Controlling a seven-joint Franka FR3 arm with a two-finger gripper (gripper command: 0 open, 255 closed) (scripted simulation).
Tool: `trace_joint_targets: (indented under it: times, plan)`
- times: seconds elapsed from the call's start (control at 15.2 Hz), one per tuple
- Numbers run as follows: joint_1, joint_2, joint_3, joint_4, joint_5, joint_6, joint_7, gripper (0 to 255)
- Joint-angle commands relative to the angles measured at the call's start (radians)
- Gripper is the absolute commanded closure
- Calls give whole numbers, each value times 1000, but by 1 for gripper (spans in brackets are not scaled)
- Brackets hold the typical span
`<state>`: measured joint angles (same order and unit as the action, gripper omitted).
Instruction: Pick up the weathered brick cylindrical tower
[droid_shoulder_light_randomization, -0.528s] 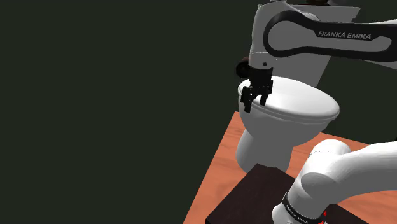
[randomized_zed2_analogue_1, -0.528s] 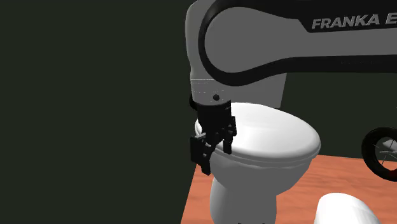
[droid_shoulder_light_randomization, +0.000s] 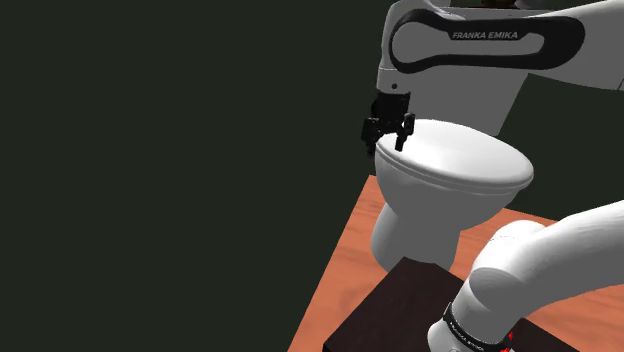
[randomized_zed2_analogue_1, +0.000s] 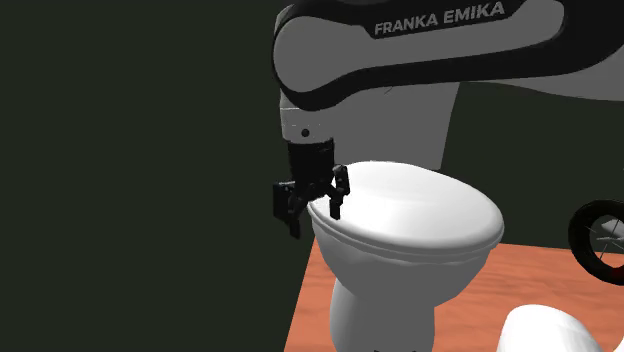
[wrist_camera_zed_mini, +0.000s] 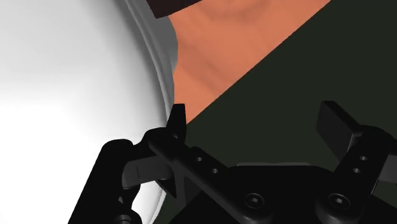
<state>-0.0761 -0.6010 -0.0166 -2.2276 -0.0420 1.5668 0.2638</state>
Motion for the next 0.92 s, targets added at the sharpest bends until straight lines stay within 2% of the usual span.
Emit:
trace_joint_targets:
  times: [0.0, 0.86]
  plan:
    - [-22, 68, -14, 67, 2, 10, 31, 0]
    - [-144, 465, -133, 516, 53, 14, 203, 0]
